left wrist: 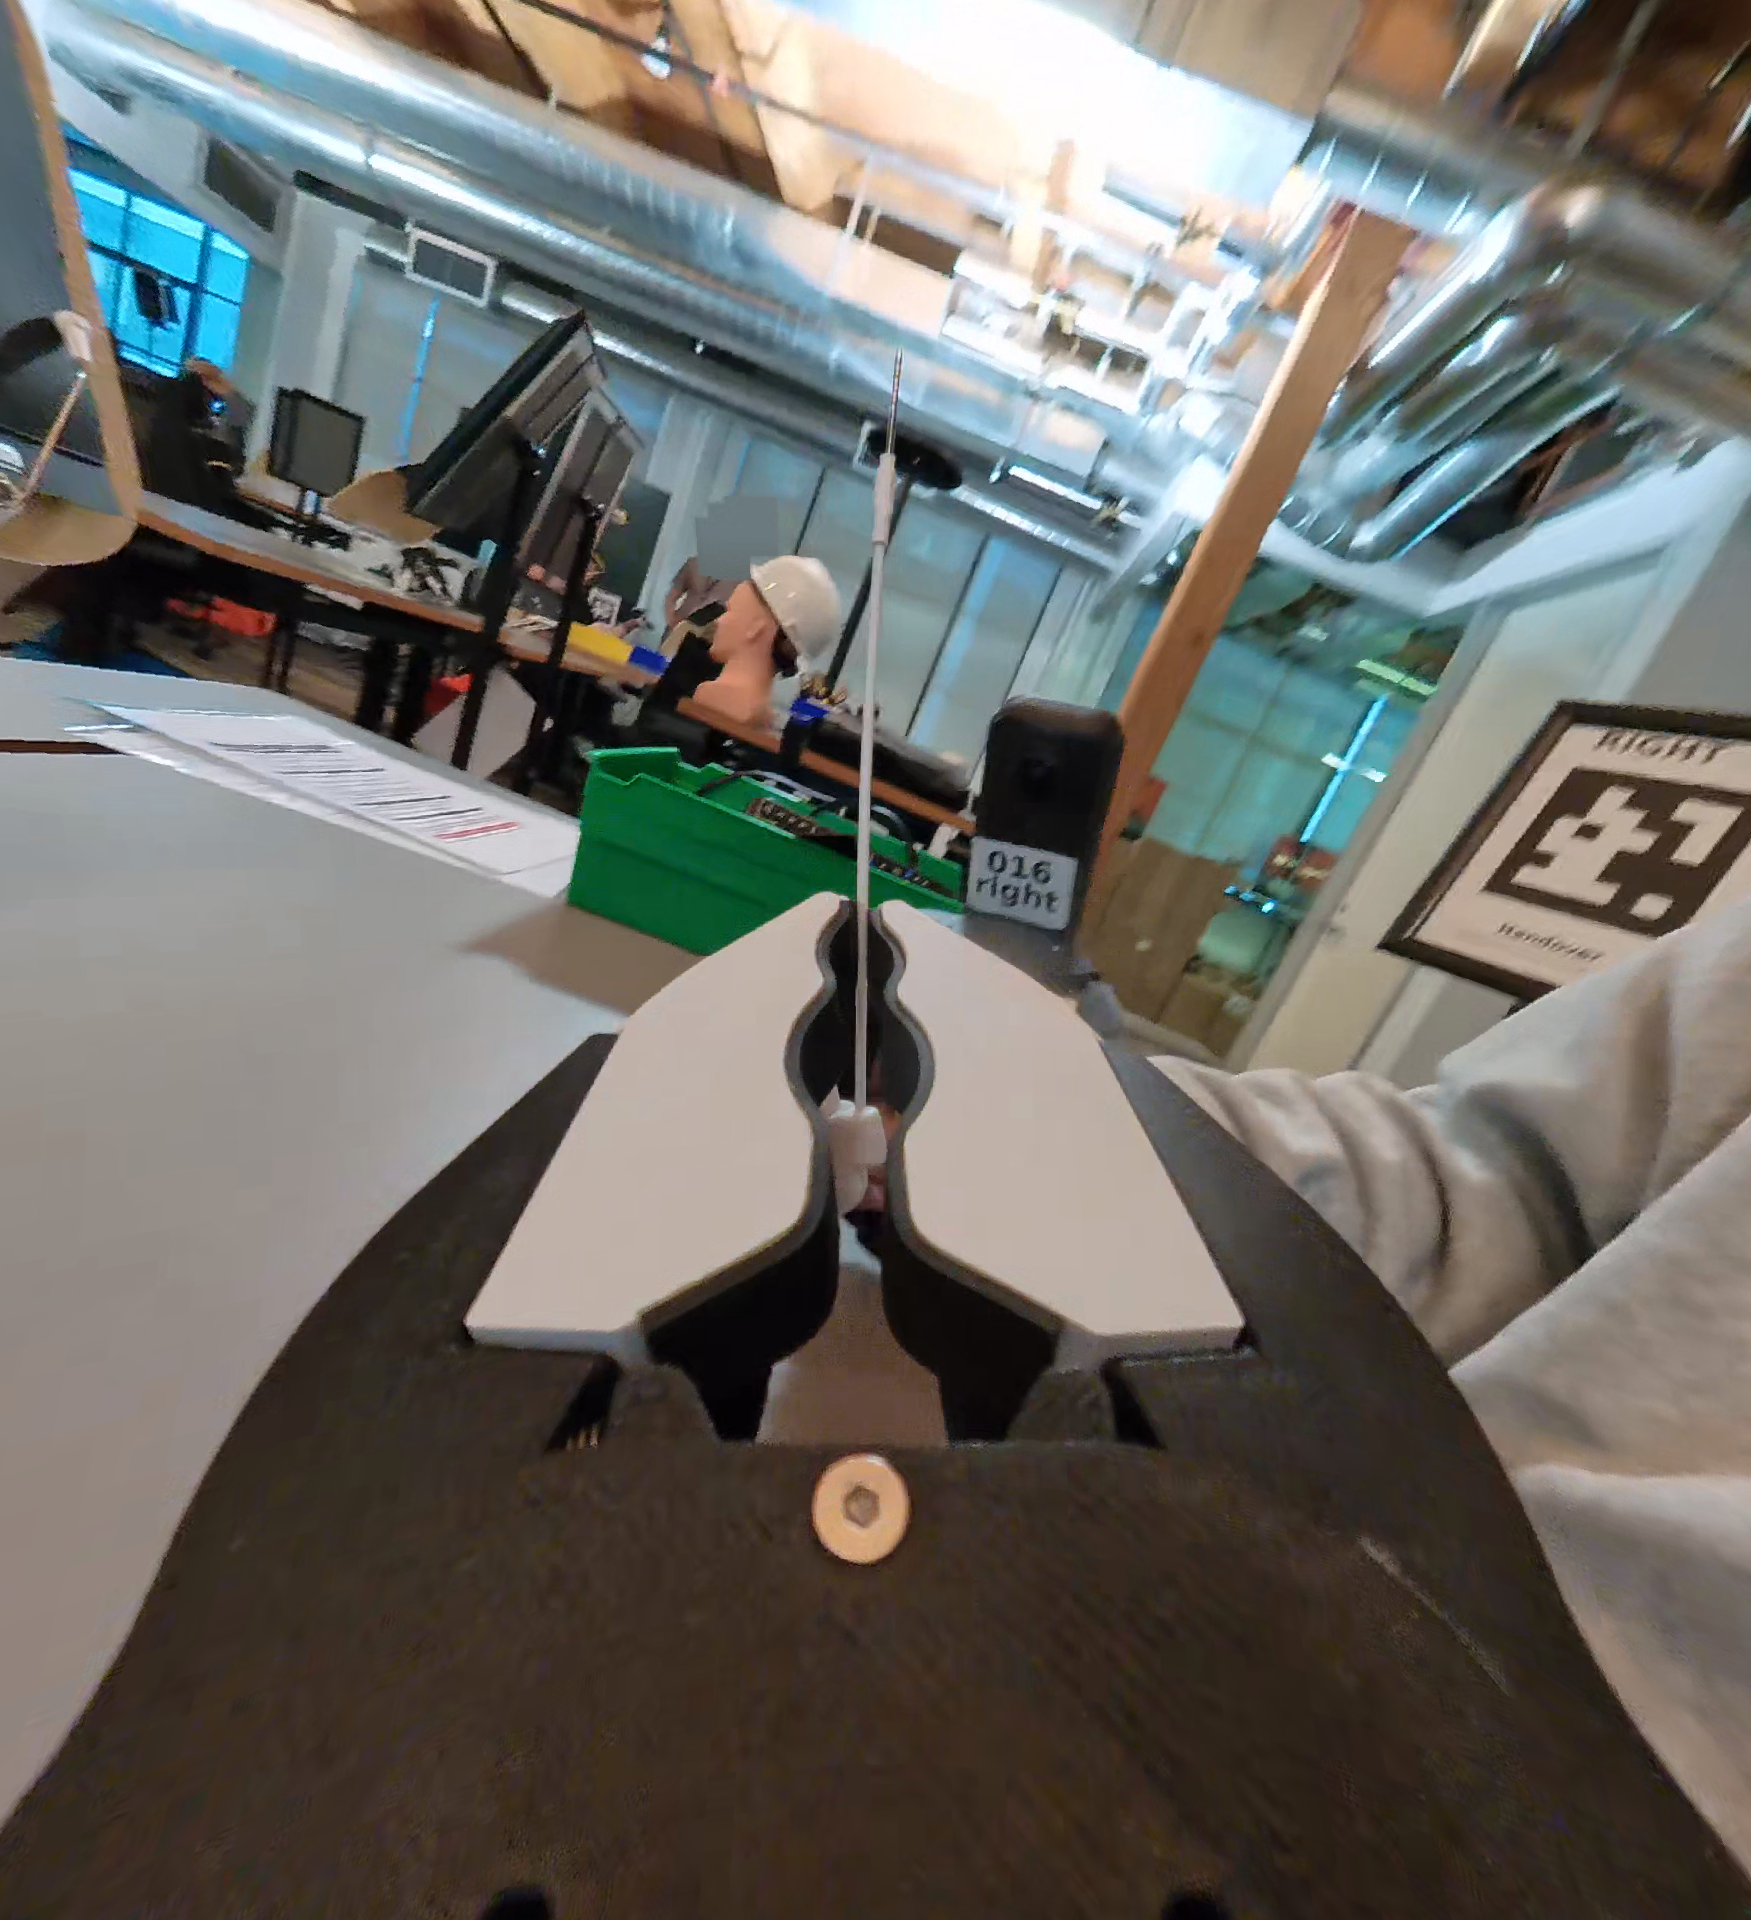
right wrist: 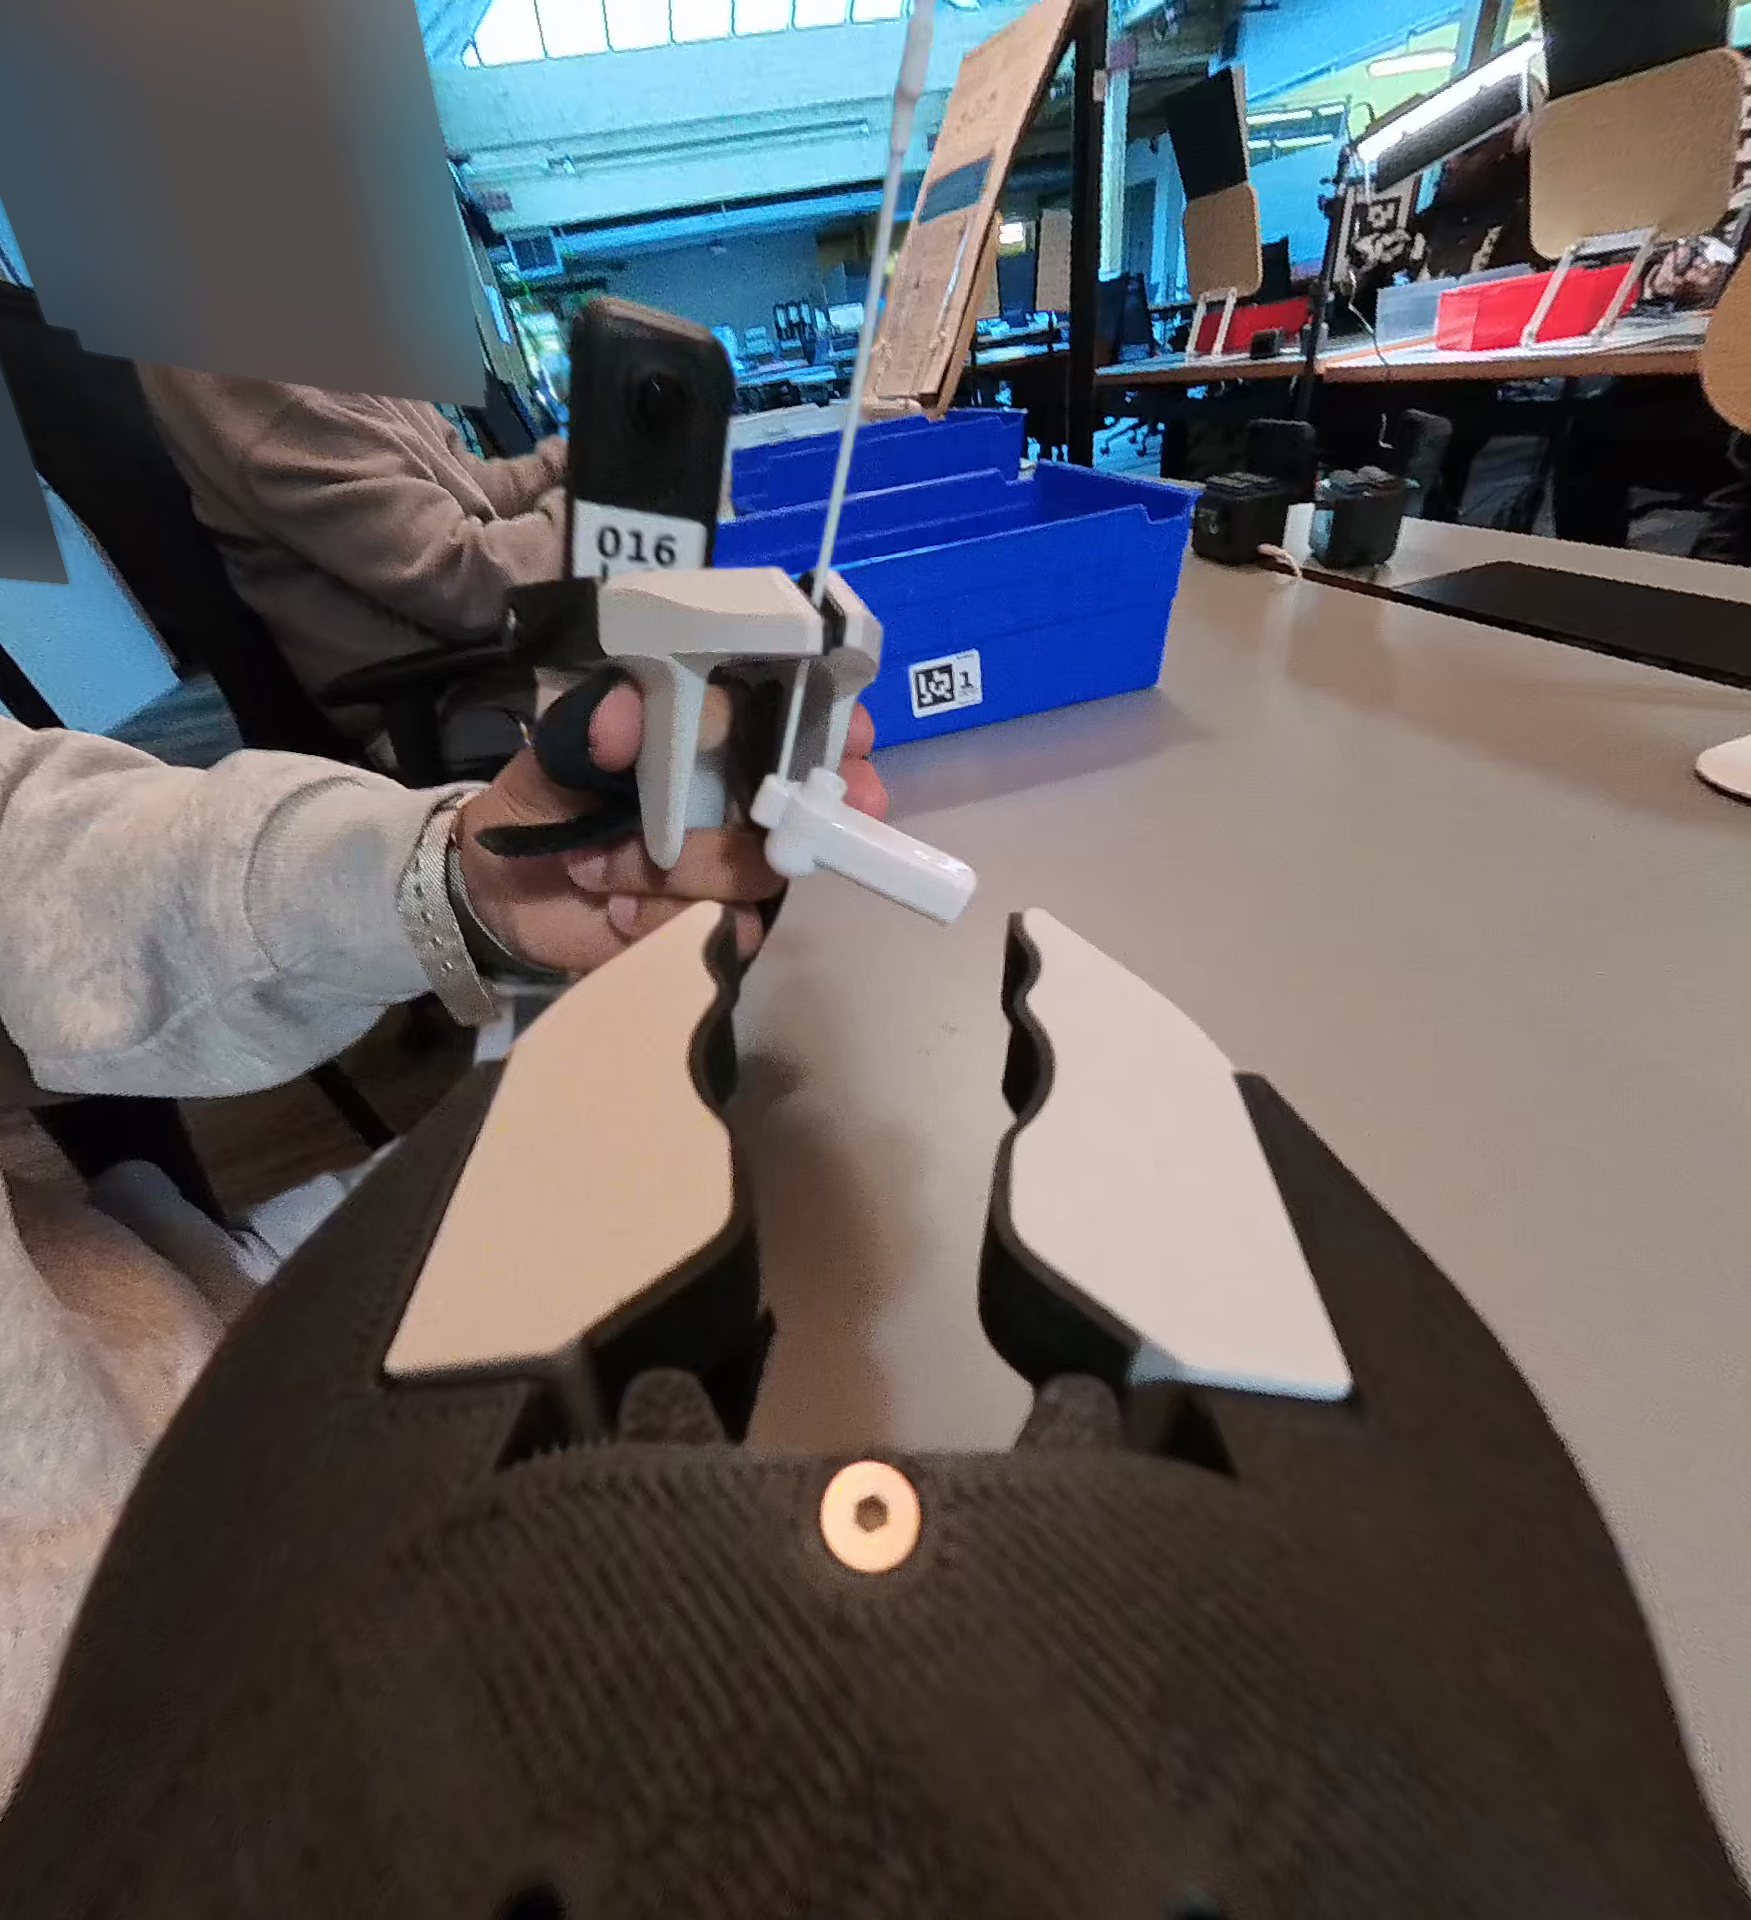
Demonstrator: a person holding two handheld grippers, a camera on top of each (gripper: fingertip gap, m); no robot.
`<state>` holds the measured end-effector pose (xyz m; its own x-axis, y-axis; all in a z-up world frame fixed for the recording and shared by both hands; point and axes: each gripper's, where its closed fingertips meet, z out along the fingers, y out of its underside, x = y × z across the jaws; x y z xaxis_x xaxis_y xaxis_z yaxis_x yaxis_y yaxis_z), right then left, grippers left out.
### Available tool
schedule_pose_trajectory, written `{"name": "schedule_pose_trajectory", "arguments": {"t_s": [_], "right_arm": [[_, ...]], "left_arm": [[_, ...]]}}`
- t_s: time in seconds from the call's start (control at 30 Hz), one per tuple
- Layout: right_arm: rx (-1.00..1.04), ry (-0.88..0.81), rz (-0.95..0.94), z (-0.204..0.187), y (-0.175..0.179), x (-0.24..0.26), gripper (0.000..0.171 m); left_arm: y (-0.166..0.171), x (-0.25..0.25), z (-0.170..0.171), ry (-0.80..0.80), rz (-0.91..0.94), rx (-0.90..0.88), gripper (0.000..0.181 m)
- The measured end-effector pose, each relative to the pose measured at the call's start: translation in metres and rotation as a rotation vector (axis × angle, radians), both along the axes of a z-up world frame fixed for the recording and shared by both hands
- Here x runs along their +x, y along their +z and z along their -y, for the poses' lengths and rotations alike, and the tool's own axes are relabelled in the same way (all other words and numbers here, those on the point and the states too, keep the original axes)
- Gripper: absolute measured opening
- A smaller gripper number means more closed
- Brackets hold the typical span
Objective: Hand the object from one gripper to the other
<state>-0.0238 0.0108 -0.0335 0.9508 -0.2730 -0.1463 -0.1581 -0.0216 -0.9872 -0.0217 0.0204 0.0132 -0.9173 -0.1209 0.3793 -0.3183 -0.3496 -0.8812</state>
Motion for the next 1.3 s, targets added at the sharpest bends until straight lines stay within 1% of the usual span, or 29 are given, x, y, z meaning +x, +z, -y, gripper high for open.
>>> {"name": "schedule_pose_trajectory", "arguments": {"t_s": [0.13, 0.27, 0.37, 0.4, 0.43, 0.5, 0.6, 0.8, 0.83, 0.87, 0.97, 1.03, 1.07, 1.17, 1.3], "right_arm": [[0.075, 0.016, -0.055, -0.004, 0.007, -0.003, 0.052], [0.097, 0.015, -0.113, -0.008, 0.006, -0.004, 0.052], [0.098, 0.012, -0.183, -0.014, 0.001, -0.004, 0.063], [0.116, 0.023, -0.208, -0.016, 0.002, -0.005, 0.064], [0.134, 0.03, -0.231, -0.017, 0.003, -0.006, 0.063], [0.149, 0.035, -0.268, -0.017, 0.004, -0.007, 0.052], [0.145, 0.033, -0.288, -0.018, 0.004, -0.008, 0.052], [0.111, 0.008, -0.223, -0.016, 0.005, -0.007, 0.051], [0.102, 0.001, -0.203, -0.015, 0.005, -0.006, 0.051], [0.094, -0.005, -0.181, -0.014, 0.006, -0.006, 0.051], [0.068, -0.042, -0.113, -0.008, 0.009, -0.002, 0.051], [0.061, -0.07, -0.069, -0.002, 0.013, 0.001, 0.051], [0.06, -0.087, -0.049, 0.001, 0.015, 0.004, 0.052], [0.031, -0.166, 0.009, 0.014, 0.017, 0.014, 0.051], [-0.084, -0.297, 0.085, 0.026, 0.012, 0.027, 0.051]], "left_arm": [[0.004, -0.004, 0.004, -0.011, -0.012, -0.035, 0.0], [0.007, -0.009, 0.007, -0.034, -0.019, -0.066, 0.0], [0.009, -0.013, 0.009, -0.055, -0.017, -0.084, 0.0], [0.009, -0.014, 0.011, -0.058, -0.011, -0.08, 0.0], [0.009, -0.016, 0.012, -0.06, -0.003, -0.076, 0.0], [0.009, -0.017, 0.013, -0.064, 0.005, -0.072, 0.0], [0.009, -0.018, 0.012, -0.07, 0.004, -0.08, 0.0], [0.01, -0.018, 0.01, -0.081, -0.006, -0.101, 0.0], [0.01, -0.016, 0.009, -0.075, -0.011, -0.111, 0.005], [0.011, -0.014, 0.008, -0.069, -0.022, -0.12, 0.016], [0.012, -0.01, 0.004, -0.061, -0.045, -0.139, 0.036], [0.01, -0.007, 0.003, -0.046, -0.053, -0.13, 0.046], [0.008, -0.006, 0.003, -0.041, -0.052, -0.12, 0.048], [0.002, -0.006, 0.008, -0.031, -0.041, -0.067, 0.047], [-0.021, -0.003, 0.021, 0.017, -0.02, 0.109, 0.037]]}}
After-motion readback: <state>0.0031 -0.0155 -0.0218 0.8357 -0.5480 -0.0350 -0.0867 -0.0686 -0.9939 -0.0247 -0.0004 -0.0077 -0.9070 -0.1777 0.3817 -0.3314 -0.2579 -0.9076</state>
